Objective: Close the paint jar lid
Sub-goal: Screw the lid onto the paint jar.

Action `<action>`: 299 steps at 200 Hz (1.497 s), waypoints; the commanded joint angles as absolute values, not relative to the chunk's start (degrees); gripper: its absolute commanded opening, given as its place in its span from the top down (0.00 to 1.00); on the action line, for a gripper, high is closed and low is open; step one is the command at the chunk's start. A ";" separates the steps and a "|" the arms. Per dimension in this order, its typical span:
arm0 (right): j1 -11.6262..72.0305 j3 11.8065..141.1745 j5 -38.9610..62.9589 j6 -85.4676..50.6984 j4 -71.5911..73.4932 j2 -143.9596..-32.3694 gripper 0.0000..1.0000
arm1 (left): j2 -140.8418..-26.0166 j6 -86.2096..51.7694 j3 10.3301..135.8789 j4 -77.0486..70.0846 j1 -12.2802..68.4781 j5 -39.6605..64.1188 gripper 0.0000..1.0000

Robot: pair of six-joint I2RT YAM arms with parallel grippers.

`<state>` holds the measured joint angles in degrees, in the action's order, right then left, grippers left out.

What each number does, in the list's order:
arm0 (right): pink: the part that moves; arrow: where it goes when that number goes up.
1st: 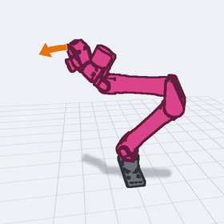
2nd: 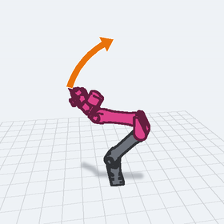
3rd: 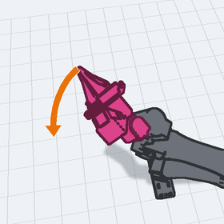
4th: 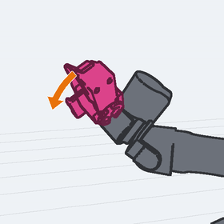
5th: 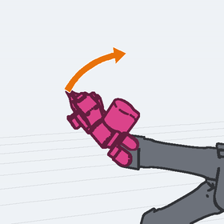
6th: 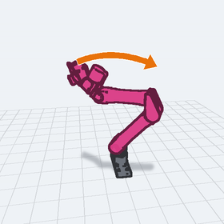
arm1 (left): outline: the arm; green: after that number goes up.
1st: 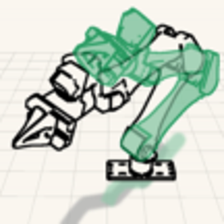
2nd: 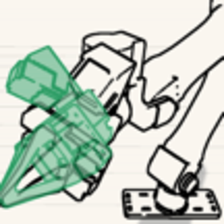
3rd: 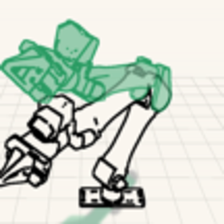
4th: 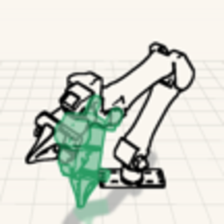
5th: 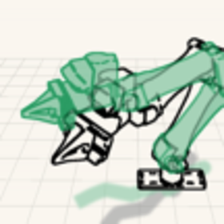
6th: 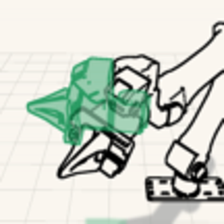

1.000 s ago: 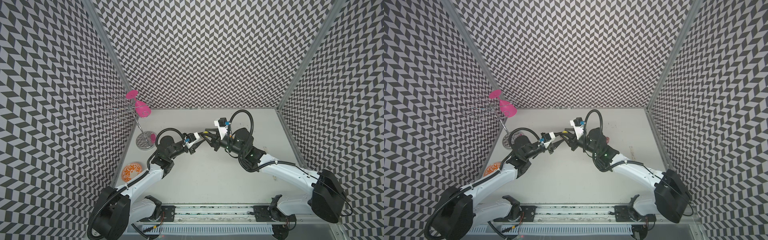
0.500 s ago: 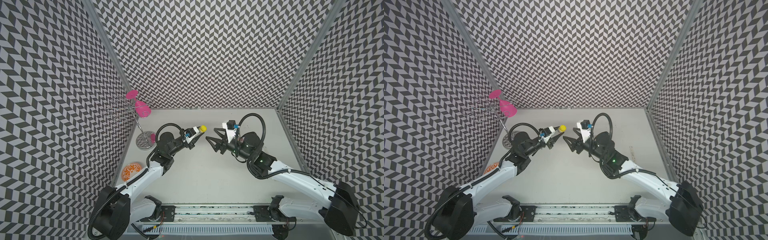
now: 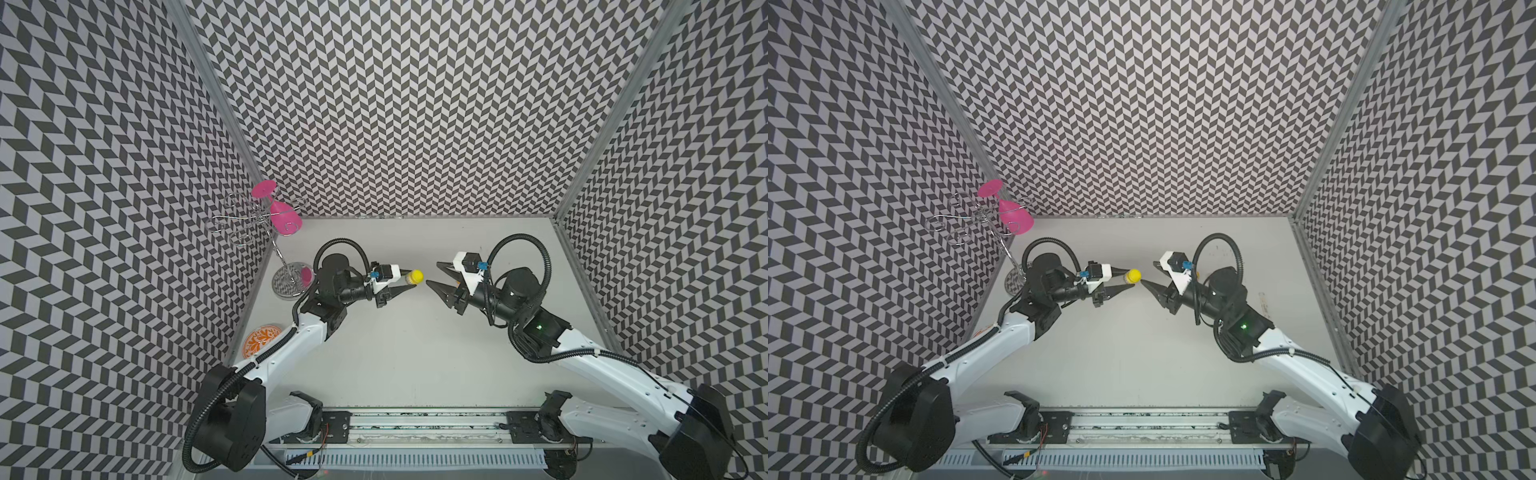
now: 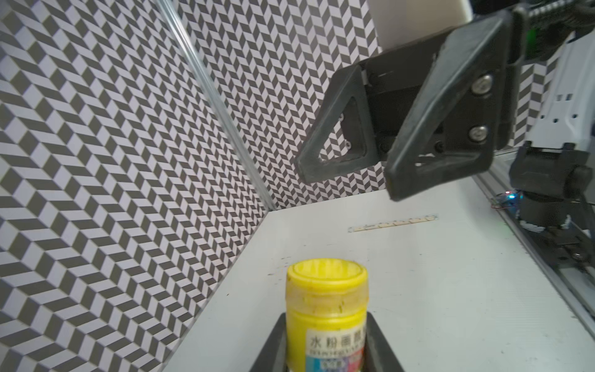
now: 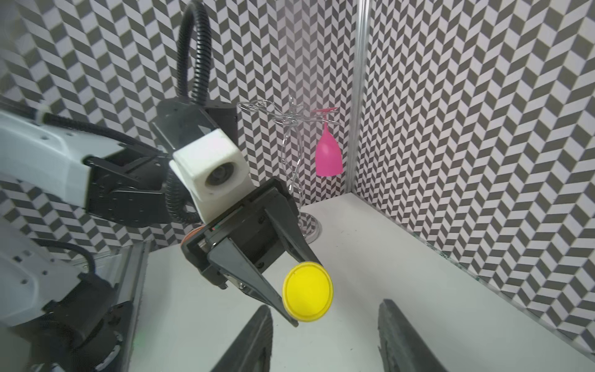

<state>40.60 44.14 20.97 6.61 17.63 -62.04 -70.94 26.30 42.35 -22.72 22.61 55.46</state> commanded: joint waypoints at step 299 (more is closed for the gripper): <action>40.88 52.35 30.22 -0.48 19.86 -75.63 0.96 | -64.12 26.10 36.63 -34.85 26.07 34.85 0.73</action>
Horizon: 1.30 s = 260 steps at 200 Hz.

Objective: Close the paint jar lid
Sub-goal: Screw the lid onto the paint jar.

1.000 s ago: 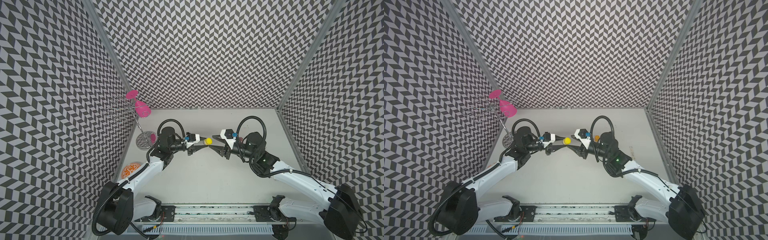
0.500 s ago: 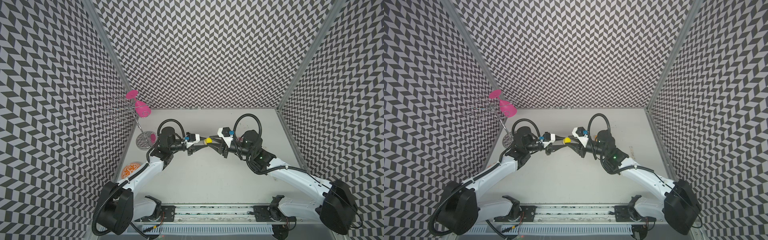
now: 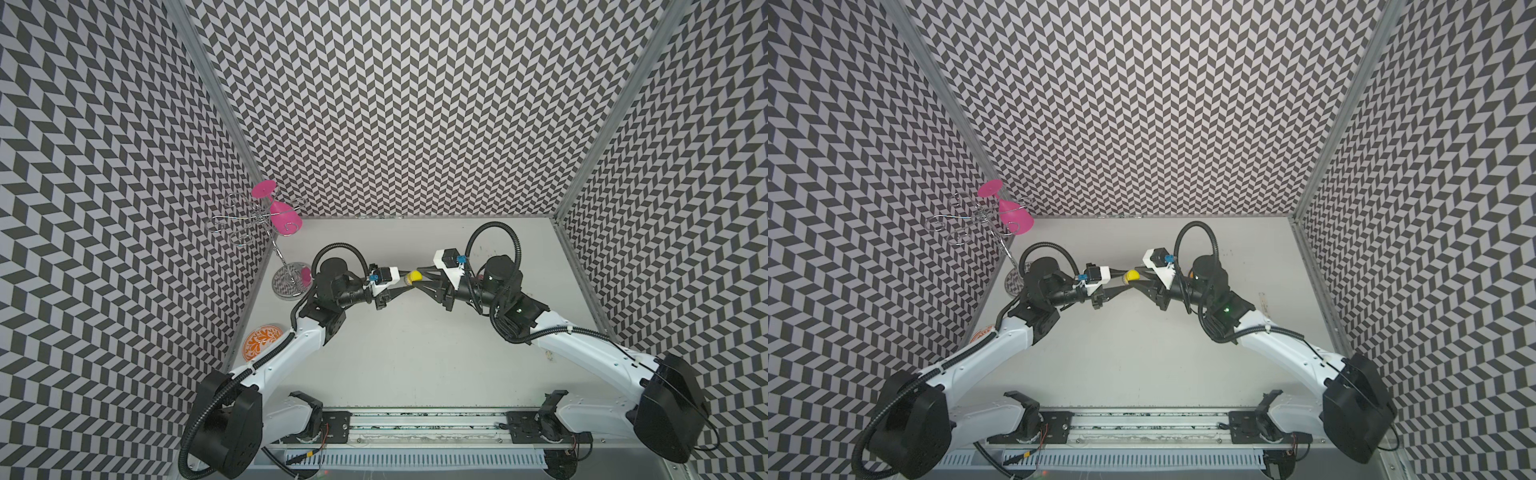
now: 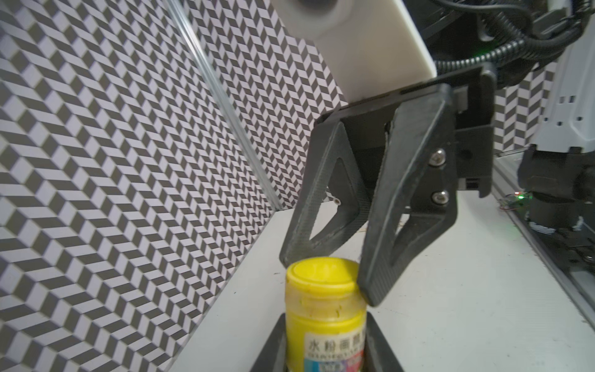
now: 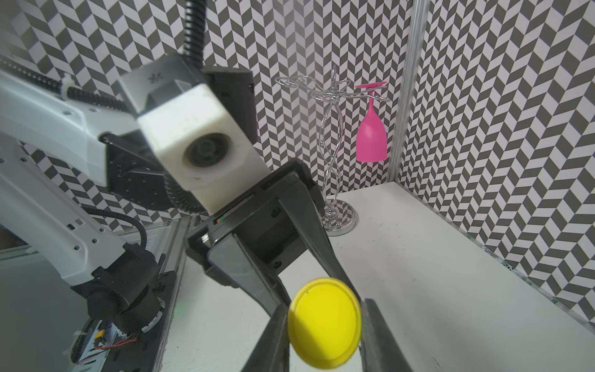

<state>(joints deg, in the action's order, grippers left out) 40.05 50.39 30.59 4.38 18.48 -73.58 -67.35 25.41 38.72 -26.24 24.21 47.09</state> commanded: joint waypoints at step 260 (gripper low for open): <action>47.88 51.62 7.74 -6.81 20.93 -70.40 0.38 | -62.23 28.05 34.72 -36.02 26.30 30.38 0.73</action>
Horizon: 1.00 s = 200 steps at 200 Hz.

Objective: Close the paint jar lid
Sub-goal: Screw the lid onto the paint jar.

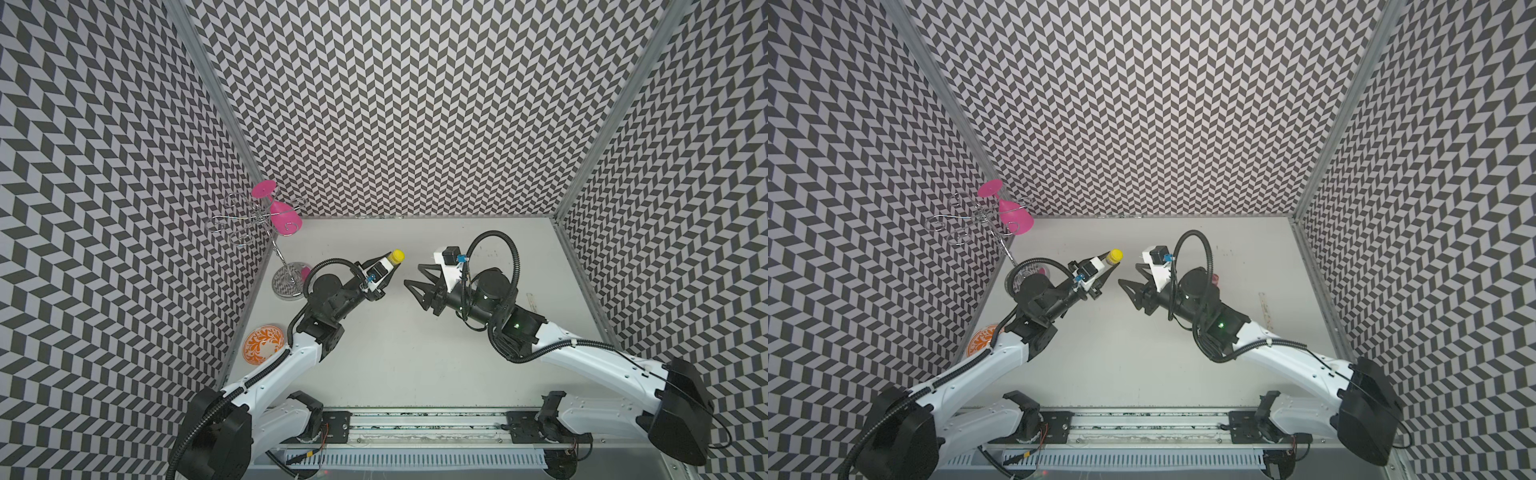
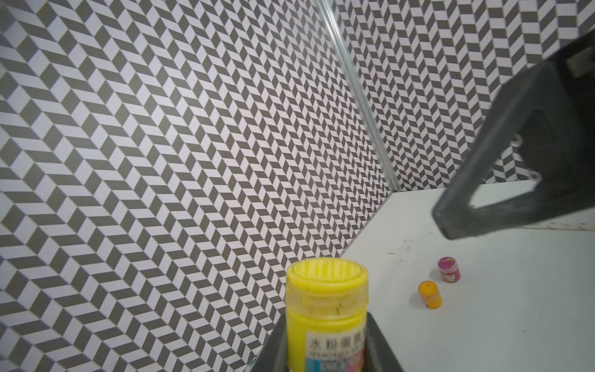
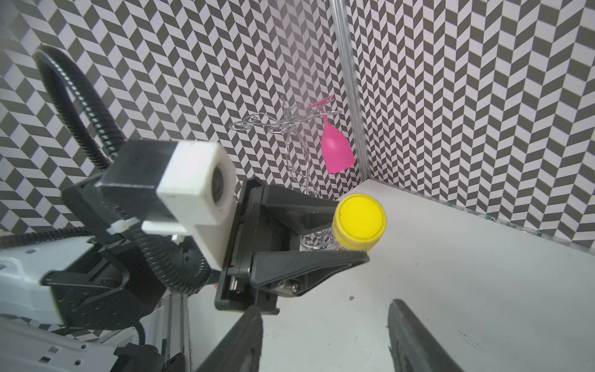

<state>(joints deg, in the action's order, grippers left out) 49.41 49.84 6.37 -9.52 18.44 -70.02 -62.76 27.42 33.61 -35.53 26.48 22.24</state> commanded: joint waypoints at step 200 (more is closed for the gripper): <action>46.65 55.16 14.94 -7.21 23.29 -75.41 0.78 | -63.35 26.72 35.60 -35.54 26.30 33.73 0.59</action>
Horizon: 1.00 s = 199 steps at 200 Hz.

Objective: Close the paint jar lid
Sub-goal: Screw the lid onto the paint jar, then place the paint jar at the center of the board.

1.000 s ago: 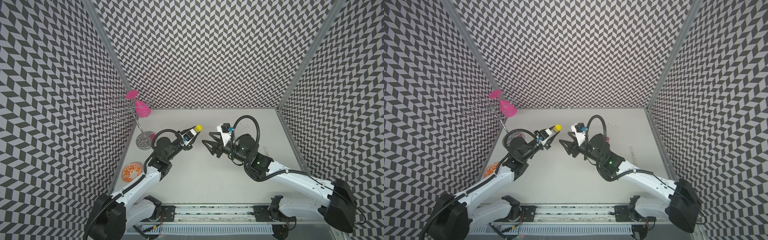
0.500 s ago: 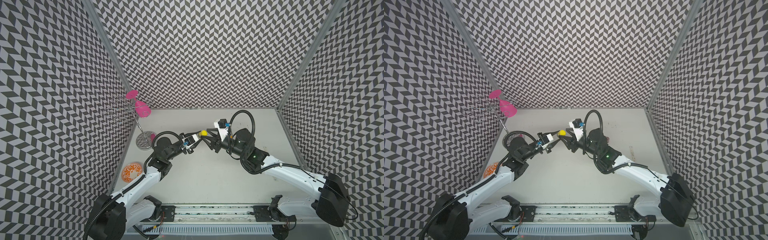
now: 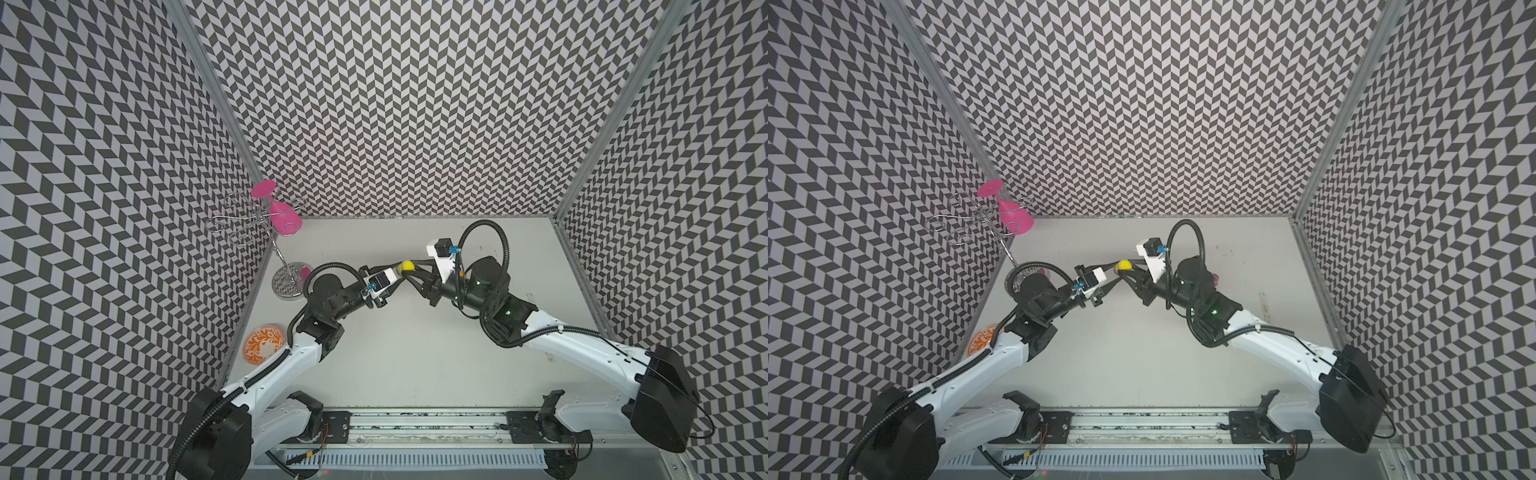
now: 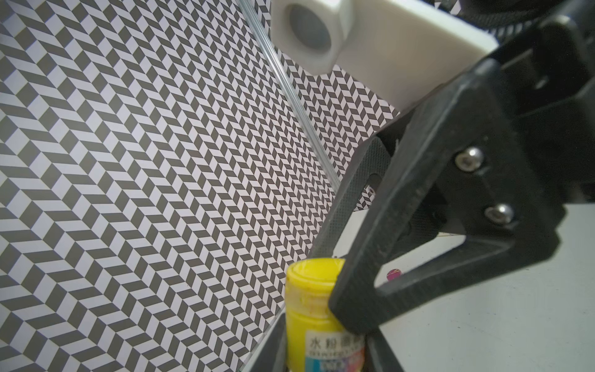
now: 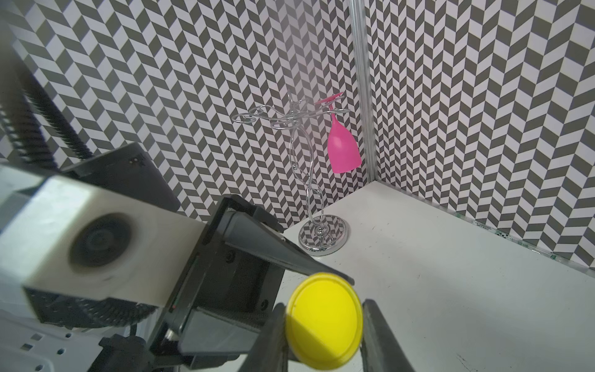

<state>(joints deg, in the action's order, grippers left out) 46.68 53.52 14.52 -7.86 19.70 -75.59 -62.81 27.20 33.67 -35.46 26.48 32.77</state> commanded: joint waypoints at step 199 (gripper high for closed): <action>37.23 51.08 5.51 -1.74 8.73 -67.35 0.81 | -62.98 22.71 36.56 -35.23 25.71 32.00 0.00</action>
